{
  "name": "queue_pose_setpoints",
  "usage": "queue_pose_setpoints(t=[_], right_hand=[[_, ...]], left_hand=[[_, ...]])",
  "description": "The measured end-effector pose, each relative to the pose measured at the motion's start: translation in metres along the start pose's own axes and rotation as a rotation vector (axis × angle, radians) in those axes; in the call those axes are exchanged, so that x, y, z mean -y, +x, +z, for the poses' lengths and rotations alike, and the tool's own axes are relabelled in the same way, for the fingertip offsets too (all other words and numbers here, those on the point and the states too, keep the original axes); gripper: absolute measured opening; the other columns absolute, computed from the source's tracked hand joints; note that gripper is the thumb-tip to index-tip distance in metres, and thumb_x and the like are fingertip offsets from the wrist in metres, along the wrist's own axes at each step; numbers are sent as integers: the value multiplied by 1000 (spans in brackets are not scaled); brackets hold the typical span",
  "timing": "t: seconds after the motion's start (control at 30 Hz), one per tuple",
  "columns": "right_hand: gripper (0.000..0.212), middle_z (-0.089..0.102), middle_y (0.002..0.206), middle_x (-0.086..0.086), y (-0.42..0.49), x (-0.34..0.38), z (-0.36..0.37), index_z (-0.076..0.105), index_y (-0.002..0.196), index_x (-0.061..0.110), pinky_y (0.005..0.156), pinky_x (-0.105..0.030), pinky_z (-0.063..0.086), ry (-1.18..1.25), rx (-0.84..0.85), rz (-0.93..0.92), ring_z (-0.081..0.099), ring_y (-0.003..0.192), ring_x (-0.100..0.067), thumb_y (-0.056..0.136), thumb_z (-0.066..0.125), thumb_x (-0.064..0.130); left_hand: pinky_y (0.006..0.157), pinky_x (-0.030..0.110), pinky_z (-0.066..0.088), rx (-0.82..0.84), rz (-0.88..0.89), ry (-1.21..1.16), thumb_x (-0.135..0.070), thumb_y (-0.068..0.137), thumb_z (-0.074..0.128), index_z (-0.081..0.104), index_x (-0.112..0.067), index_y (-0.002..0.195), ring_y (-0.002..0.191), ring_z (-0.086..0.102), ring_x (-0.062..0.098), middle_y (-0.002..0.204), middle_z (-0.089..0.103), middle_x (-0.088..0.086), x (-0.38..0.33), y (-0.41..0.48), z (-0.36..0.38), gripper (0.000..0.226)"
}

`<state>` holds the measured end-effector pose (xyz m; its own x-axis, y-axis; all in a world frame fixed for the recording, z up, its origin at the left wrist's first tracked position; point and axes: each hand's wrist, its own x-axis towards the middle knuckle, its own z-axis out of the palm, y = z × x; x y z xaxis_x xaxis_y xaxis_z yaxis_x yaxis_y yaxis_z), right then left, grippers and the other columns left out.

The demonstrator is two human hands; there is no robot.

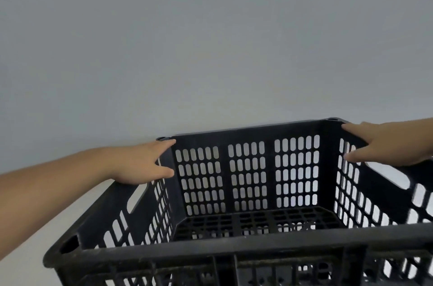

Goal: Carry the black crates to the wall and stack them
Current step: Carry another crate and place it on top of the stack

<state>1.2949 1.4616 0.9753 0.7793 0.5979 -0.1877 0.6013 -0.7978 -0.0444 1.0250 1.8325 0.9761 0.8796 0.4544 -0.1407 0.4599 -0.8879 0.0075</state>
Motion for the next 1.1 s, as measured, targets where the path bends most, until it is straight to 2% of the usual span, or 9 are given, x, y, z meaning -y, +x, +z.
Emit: queue_pose_setpoints(t=[0.07, 0.17, 0.27, 0.4, 0.47, 0.57, 0.77, 0.9, 1.1], right_hand=[[99, 23, 170, -1, 3, 24, -10, 2, 166, 25, 122, -36, 24, -23, -45, -61, 31, 152, -20, 92, 44, 75], [82, 27, 169, -2, 10, 68, -27, 5, 166, 24, 122, -38, 24, -53, -100, -192, 32, 152, -22, 102, 42, 60], [81, 24, 170, -8, 30, 115, -34, 4, 166, 18, 124, -41, 23, -68, -121, -267, 29, 154, -27, 104, 42, 55], [79, 33, 165, -13, 60, 160, -27, 8, 163, 9, 115, -46, 40, -79, -125, -291, 49, 138, -32, 103, 49, 39], [75, 25, 167, -13, 70, 171, -17, 6, 163, 6, 117, -45, 37, -114, -99, -257, 44, 142, -33, 105, 45, 32], [70, 4, 172, -13, 83, 171, -1, 3, 163, 2, 125, -46, 21, -191, -111, -177, 15, 156, -34, 107, 39, 23], [65, 20, 166, -12, 94, 166, -1, 23, 161, 4, 122, -44, 30, -256, -115, -174, 29, 149, -32, 102, 44, 22], [74, 11, 171, -8, 95, 163, -5, 14, 163, 6, 125, -45, 24, -257, -65, -187, 18, 155, -31, 102, 49, 28], [100, 25, 168, -13, 94, 161, -19, 1, 164, 13, 118, -47, 34, -176, 20, -125, 35, 148, -35, 94, 69, 31]], left_hand=[[127, 33, 12, -11, 12, 24, -60, 102, 44, 0, -28, 166, 158, 12, 12, 173, 6, -8, -14, 10, -16, 83], [127, 38, 14, -73, 55, 69, -58, 104, 40, 9, -27, 166, 157, 17, 15, 173, 13, -5, -46, 32, -39, 76], [127, 41, 14, -112, 92, 115, -55, 106, 39, 10, -27, 166, 158, 15, 19, 173, 12, -5, -83, 53, -50, 72], [128, 44, 12, -92, 128, 145, -43, 106, 42, 2, -22, 166, 159, 10, 20, 174, 5, -2, -116, 78, -43, 75], [127, 41, 12, -52, 127, 110, -36, 106, 42, -2, -16, 166, 159, 8, 22, 174, 1, 1, -127, 87, -29, 77], [128, 41, 7, -7, 110, 80, -36, 108, 38, -10, -11, 164, 160, -3, 24, 174, -9, 5, -135, 95, -8, 78], [128, 37, 0, 40, 100, 37, -30, 106, 39, -14, -11, 163, 159, -10, 21, 172, -16, 5, -133, 102, -9, 80], [128, 40, 1, 54, 99, 54, -26, 104, 40, -16, -13, 163, 159, -10, 21, 172, -17, 4, -133, 104, -8, 82], [128, 45, 6, 57, 80, 5, -20, 101, 46, -12, -16, 164, 159, -6, 22, 173, -13, 1, -133, 104, -10, 86]])
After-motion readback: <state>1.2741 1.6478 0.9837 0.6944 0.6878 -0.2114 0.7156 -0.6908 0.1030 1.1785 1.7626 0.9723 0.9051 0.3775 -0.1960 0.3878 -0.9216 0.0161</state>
